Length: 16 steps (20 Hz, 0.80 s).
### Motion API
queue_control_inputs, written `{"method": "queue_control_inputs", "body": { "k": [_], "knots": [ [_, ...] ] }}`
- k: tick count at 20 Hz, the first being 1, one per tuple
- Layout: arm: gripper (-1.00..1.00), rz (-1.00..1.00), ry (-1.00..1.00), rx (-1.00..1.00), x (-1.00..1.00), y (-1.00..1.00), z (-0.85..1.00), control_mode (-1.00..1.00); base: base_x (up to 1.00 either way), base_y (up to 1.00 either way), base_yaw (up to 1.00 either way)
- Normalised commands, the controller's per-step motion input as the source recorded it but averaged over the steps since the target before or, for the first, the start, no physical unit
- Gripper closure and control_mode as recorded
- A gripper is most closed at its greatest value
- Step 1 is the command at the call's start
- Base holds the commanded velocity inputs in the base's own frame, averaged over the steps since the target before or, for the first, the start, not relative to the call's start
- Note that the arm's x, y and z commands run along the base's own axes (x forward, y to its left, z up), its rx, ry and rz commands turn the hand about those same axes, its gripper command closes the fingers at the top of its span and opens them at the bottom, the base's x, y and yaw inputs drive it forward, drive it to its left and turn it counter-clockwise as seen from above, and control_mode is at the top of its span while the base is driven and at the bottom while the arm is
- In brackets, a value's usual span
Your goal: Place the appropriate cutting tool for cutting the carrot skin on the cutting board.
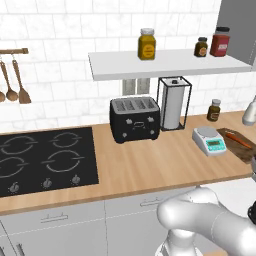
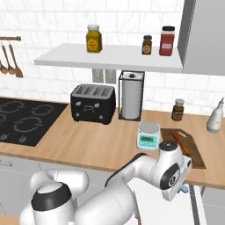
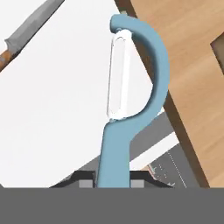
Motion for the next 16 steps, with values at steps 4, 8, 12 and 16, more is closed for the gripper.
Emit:
{"method": "queue_control_inputs", "body": {
  "k": [4,8,12,16],
  "knots": [
    [1.0,0.06,-0.14,0.0,0.69,-0.36,0.28,-1.0,0.0,0.0,0.0],
    [1.0,0.07,-0.03,0.0,0.8,-0.24,0.29,-1.0,0.0,0.0,0.0],
    [1.0,0.09,0.0,0.01,0.9,-0.23,0.01,-1.0,0.0,0.0,0.0],
    [1.0,0.13,0.01,0.04,0.78,-0.18,-0.15,-1.0,0.0,0.0,0.0]
  ]
}}
